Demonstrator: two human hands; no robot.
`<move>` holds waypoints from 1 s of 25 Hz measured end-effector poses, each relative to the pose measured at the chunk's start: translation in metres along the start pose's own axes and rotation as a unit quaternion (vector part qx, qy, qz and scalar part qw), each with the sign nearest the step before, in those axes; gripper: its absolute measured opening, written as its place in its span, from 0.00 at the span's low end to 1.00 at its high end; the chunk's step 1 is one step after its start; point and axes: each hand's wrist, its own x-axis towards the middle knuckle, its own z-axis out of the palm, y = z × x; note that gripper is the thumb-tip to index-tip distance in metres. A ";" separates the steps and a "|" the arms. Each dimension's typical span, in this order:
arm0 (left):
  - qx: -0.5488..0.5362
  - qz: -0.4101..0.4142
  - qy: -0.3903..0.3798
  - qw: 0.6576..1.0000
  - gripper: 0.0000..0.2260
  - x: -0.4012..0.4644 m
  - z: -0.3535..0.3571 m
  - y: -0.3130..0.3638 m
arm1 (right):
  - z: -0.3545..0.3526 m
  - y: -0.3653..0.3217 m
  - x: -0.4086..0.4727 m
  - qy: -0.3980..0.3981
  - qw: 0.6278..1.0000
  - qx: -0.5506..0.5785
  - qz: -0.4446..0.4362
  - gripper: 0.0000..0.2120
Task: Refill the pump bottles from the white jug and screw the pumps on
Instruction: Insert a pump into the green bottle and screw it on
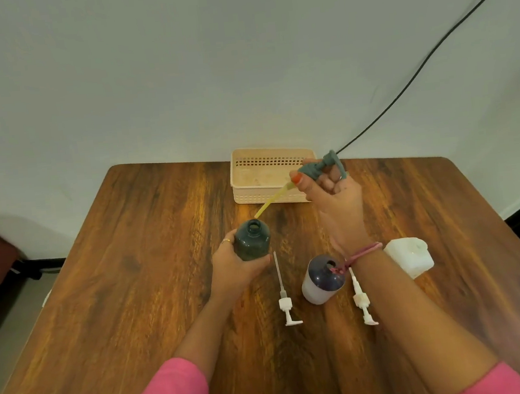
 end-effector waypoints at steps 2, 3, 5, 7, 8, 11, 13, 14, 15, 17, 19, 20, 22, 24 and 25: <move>0.003 0.022 0.015 1.000 0.31 0.002 0.000 0.025 | -0.004 -0.024 0.011 0.005 1.000 0.009 -0.021 0.16; 0.004 0.026 0.020 0.999 0.31 0.003 0.000 0.036 | -0.007 -0.036 0.016 0.007 0.999 0.017 -0.029 0.15; 0.000 0.024 0.026 0.999 0.32 0.004 0.001 0.060 | -0.013 -0.057 0.025 0.005 0.999 0.027 -0.042 0.16; -0.008 0.026 0.026 0.999 0.33 0.004 0.004 0.080 | -0.019 -0.076 0.032 -0.003 0.998 0.010 -0.060 0.16; -0.009 0.031 0.028 0.999 0.34 0.004 0.005 0.089 | -0.022 -0.085 0.036 -0.007 0.997 0.001 -0.071 0.16; -0.020 0.055 0.031 0.998 0.35 0.002 0.011 0.115 | -0.033 -0.112 0.045 -0.019 0.995 -0.011 -0.097 0.16; -0.028 0.071 0.036 0.996 0.36 0.000 0.014 0.129 | -0.038 -0.127 0.049 -0.035 0.992 -0.032 -0.113 0.14; -0.029 0.080 0.041 0.995 0.35 -0.001 0.016 0.136 | -0.039 -0.133 0.050 -0.047 0.991 -0.041 -0.119 0.14; -0.027 0.090 0.046 0.995 0.35 -0.002 0.017 0.141 | -0.040 -0.139 0.052 -0.059 0.989 -0.051 -0.124 0.14; -0.024 0.108 0.054 0.992 0.35 -0.003 0.019 0.153 | -0.042 -0.148 0.056 -0.082 0.985 -0.076 -0.129 0.15; -0.025 0.119 0.057 0.991 0.34 -0.002 0.020 0.163 | -0.043 -0.156 0.062 -0.108 0.980 -0.111 -0.126 0.14; -0.028 0.122 0.057 0.991 0.33 -0.002 0.022 0.167 | -0.043 -0.159 0.066 -0.122 0.976 -0.130 -0.124 0.14; -0.040 0.128 0.058 0.989 0.32 -0.001 0.025 0.175 | -0.042 -0.164 0.072 -0.145 0.969 -0.158 -0.121 0.15; -0.049 0.138 0.062 0.987 0.30 -0.001 0.028 0.181 | -0.040 -0.166 0.077 -0.161 0.965 -0.171 -0.115 0.16; -0.054 0.143 0.064 0.986 0.30 -0.002 0.029 0.185 | -0.039 -0.166 0.079 -0.167 0.964 -0.174 -0.111 0.16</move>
